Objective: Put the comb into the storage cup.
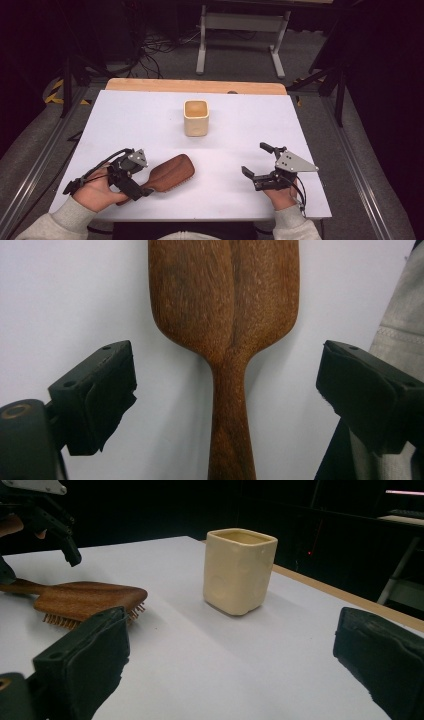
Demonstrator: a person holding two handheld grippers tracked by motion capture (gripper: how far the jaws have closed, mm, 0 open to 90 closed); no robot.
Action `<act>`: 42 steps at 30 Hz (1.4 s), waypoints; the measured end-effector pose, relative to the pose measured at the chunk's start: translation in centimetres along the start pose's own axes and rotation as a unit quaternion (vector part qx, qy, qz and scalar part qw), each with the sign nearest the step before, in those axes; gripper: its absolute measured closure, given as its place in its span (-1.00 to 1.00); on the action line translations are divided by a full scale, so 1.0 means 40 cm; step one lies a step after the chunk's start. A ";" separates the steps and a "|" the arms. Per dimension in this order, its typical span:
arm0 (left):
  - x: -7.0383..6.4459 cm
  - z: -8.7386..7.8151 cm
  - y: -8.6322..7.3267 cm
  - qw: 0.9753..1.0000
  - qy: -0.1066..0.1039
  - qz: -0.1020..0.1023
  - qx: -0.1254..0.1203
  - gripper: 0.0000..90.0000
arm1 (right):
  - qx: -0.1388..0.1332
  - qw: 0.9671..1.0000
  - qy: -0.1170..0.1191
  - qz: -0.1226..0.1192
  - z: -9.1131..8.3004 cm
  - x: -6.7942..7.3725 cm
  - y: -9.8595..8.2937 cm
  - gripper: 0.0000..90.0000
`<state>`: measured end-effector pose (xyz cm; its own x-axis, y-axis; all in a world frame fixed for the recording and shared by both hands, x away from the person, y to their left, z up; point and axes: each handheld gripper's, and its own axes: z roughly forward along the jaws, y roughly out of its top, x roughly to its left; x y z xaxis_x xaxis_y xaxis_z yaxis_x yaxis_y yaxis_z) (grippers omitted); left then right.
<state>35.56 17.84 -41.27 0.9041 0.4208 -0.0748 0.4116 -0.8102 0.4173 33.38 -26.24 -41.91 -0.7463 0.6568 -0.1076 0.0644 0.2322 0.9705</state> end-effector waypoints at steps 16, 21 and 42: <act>-0.002 0.037 0.005 0.999 -0.005 -0.010 0.046 -0.43 | 0.002 1.000 0.003 0.002 0.001 0.000 -0.001 -0.95; -0.002 0.044 0.005 0.999 -0.006 -0.017 0.049 -0.26 | 0.003 1.000 0.003 0.002 0.001 0.000 -0.001 -0.95; -0.010 0.074 -0.001 0.996 -0.001 -0.073 0.057 0.59 | 0.001 1.000 0.007 0.005 0.001 0.000 -0.002 -0.95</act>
<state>35.50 16.49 -43.95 0.8341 0.5365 -0.1283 0.5486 -0.7820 0.2960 33.40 -26.25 -42.00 -0.7545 0.6492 -0.0958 0.0727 0.2279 0.9710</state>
